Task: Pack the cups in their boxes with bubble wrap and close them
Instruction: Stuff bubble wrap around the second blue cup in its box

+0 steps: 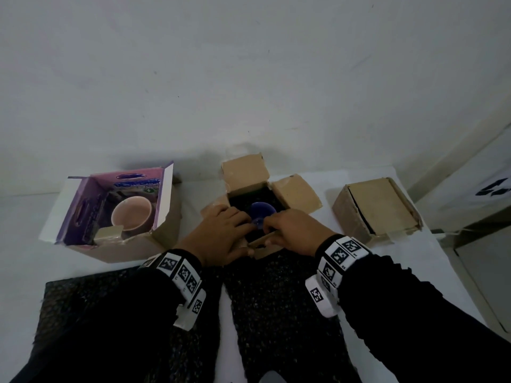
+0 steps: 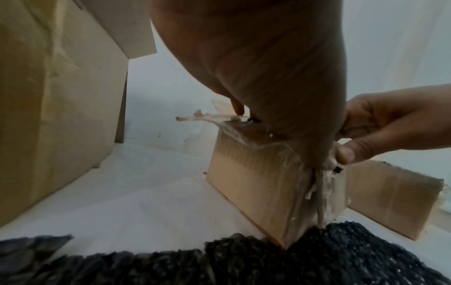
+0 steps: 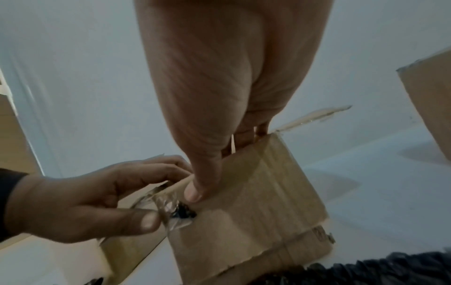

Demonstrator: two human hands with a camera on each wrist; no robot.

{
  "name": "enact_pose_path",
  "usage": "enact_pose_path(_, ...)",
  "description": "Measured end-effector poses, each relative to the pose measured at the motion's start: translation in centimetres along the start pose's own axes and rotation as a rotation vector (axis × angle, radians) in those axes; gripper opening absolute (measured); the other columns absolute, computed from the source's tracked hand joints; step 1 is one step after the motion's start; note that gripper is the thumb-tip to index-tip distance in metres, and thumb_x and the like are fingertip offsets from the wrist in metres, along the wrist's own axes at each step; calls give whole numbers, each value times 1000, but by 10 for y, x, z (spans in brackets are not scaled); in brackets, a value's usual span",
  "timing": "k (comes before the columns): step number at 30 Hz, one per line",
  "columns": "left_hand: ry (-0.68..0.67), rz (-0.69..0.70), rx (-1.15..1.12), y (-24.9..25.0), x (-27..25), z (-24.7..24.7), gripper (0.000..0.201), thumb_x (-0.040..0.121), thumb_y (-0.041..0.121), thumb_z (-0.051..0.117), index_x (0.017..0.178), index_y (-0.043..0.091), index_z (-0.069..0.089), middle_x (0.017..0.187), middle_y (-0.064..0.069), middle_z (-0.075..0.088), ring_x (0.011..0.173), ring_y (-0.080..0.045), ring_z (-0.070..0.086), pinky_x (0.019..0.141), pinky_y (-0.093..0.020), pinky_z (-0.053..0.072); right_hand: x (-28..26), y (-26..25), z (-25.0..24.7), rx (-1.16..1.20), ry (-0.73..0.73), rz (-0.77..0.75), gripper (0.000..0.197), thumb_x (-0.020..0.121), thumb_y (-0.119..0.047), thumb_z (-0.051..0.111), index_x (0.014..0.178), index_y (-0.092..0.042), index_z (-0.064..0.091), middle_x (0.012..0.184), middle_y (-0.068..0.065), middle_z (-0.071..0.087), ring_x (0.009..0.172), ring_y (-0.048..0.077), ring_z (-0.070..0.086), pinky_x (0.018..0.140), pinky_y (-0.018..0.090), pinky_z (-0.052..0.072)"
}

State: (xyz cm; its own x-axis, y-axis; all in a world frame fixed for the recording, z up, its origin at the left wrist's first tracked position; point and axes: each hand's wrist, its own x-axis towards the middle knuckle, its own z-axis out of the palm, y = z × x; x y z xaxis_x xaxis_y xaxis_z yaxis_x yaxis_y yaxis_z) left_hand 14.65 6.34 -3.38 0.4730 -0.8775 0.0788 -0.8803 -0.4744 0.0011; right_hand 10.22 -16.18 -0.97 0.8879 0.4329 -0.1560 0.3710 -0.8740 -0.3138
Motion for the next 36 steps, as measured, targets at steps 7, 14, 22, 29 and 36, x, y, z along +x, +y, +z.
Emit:
enact_pose_path(7, 19, -61, 127, 1, -1, -5, 36, 83, 51, 47, 100, 30, 71, 105, 4, 64, 109, -26, 51, 97, -46, 30, -6, -1, 11, -212, 120, 3, 23, 101, -39, 40, 110, -25, 56, 93, 3, 66, 92, 24, 55, 87, 38, 28)
enact_pose_path(14, -86, -218, 236, 20, -1, -14, 16, 75, 43, 67, 84, 31, 72, 92, 9, 64, 112, -27, 52, 102, -56, 22, -11, -5, 27, -114, 244, -16, 16, 89, -29, 60, 97, -16, 63, 81, 5, 66, 68, 29, 62, 66, 38, 43)
enact_pose_path(22, -283, -370, 325, 44, 12, -25, 31, 85, 38, 51, 109, 27, 66, 118, 0, 47, 120, -29, 35, 99, -52, 19, -10, -18, 17, -281, 40, 242, 63, 86, -77, 26, 106, -34, 68, 99, -2, 64, 112, 24, 38, 85, 45, 20)
enact_pose_path(29, -397, -402, 284, 35, 21, -23, 36, 92, 42, 43, 122, 34, 61, 128, 10, 57, 139, -31, 19, 106, -64, -6, -5, -30, 21, -242, 72, 399, 68, 85, -78, 27, 119, -31, 64, 123, 3, 41, 114, 27, 33, 87, 46, 21)
enact_pose_path(36, -364, -317, 133, 19, 18, -24, 39, 89, 52, 47, 123, 37, 61, 128, 11, 60, 137, -27, 30, 110, -51, 16, -7, -33, 32, -156, 205, 316, 56, 88, -63, 47, 129, -25, 50, 125, 2, 53, 114, 27, 45, 94, 47, 20)
